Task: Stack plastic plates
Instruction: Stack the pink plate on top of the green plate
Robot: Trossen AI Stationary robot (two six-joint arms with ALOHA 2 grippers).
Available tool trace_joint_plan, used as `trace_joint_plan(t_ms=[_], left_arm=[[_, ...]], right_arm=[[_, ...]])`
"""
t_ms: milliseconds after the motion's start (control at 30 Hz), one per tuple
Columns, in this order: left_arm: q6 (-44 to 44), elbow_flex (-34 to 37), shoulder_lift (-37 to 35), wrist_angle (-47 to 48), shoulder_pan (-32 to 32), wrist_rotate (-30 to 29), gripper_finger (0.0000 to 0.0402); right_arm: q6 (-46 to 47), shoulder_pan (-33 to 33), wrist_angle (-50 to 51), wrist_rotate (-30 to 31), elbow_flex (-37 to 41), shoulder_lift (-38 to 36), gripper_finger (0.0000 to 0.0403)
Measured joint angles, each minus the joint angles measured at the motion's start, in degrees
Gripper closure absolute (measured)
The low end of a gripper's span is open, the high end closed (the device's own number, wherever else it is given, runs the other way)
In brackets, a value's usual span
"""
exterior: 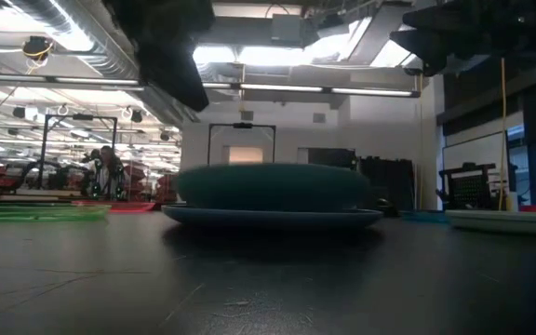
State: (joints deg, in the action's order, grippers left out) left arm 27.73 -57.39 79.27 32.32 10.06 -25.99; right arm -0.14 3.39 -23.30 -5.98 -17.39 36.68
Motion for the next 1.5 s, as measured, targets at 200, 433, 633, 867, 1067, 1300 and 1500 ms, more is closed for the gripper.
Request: trace_joint_plan(t_ms=[200, 433, 633, 867, 1067, 1300, 1500], left_arm=[[0.98, 4.89, 0.70, -8.59, 12.83, -11.94, 0.0295], [-3.78, 18.03, 0.72, -37.12, 20.29, -15.07, 0.0295], [-10.11, 28.41, 0.70, -64.38, 24.08, -12.75, 0.0295], [-10.07, 31.28, 0.70, -71.42, 29.27, -12.78, 0.0295], [-7.52, 31.20, 1.93, -74.27, 33.36, -12.70, 0.0295], [-5.36, 31.18, 5.88, -77.20, 34.14, -13.32, 0.0295], [-5.34, 31.17, 6.31, -78.89, 32.41, -13.41, 0.0295]], right_arm=[[-0.27, -0.04, -3.11, 1.49, 0.00, 2.74, 0.0215], [2.94, -2.42, -3.80, 2.34, -2.53, 12.03, 0.0215], [2.84, -10.74, -2.22, 10.07, -8.73, 23.02, 0.0215], [7.66, -18.59, 16.92, 20.92, -17.97, 28.07, 0.0215], [19.39, -25.55, 35.32, 23.43, -23.17, 27.79, 0.0215], [37.47, -34.43, 51.05, 24.56, -23.80, 27.81, 0.0215], [49.57, -37.56, 64.46, 30.32, -23.80, 27.82, 0.0215]])
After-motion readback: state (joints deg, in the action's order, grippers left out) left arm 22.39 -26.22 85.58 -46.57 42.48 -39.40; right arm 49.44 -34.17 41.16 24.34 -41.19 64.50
